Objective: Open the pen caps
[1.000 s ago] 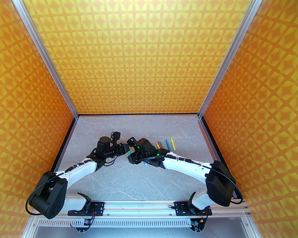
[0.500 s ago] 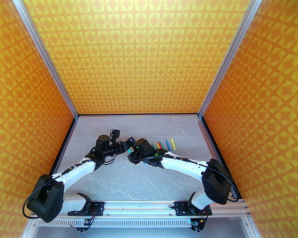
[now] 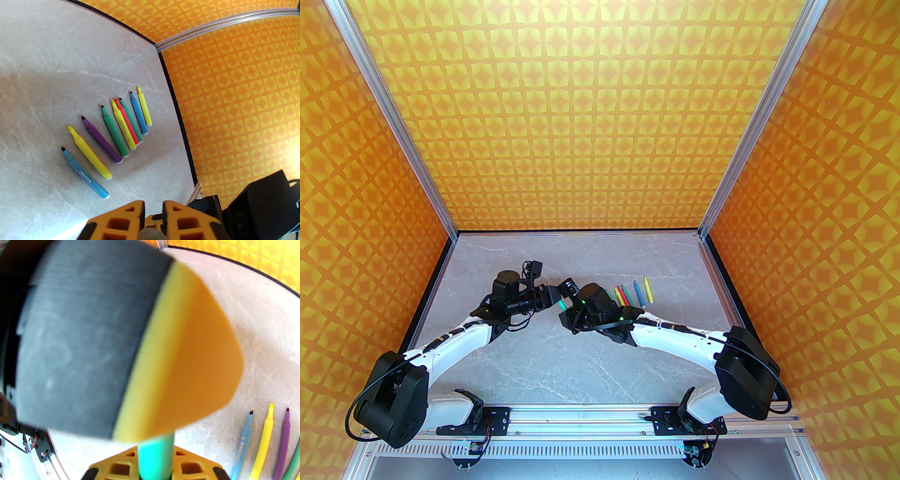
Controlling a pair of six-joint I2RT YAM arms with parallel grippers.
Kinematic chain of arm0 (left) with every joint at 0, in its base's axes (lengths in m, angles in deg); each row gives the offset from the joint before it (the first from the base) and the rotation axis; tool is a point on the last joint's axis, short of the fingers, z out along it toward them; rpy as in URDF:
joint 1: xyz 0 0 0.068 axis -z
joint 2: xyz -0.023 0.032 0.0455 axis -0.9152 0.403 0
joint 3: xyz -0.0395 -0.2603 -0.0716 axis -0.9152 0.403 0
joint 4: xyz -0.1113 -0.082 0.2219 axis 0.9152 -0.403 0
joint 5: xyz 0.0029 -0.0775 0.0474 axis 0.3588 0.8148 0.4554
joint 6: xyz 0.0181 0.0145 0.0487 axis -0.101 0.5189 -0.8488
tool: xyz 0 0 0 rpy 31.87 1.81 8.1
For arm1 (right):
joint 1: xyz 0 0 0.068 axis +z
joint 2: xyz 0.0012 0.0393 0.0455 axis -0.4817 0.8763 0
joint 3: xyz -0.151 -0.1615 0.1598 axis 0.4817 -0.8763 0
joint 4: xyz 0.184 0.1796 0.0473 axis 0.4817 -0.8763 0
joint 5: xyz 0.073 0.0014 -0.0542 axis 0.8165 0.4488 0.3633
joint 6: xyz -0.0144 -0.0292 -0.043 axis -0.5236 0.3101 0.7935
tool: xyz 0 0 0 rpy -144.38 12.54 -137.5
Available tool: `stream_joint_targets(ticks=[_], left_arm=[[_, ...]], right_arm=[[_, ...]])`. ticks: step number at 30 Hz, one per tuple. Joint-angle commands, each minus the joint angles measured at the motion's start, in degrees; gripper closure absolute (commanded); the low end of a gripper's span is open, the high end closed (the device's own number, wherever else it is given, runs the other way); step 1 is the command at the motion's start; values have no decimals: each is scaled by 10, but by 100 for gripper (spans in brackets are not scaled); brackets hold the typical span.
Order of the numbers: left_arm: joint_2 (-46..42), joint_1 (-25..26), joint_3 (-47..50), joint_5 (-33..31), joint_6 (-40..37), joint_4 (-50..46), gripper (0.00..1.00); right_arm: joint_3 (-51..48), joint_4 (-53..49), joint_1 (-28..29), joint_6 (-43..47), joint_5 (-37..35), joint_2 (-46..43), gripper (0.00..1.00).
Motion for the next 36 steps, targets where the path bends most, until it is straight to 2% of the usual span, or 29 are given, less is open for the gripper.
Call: stream_joint_targets(ticks=[1,8,12,18,24,28,36], left_arm=[[-10,-53,-20,-77,11,4,100],[-29,-90,-25,-86,14,-18,100],[-35,-103,-45,-88,-38,-84,100],[-47,-105,-85,-189,-185,-306,100],[-45,-112,-90,-295,-249,-444,100],[-40,-122,-70,-344,-252,-466,100],[-13,-154,-34,-354,-258,-452,100]], right_arm=[[-42,-65,-3,-4,5,-27,100],[-79,-58,-3,-6,14,-60,100],[-84,-52,-3,-7,-11,-63,100],[-38,-82,-3,-18,-115,-4,100],[5,-73,-3,-23,-104,74,99],[36,-76,-3,-22,-110,123,99],[84,-85,-3,-9,-116,196,94]])
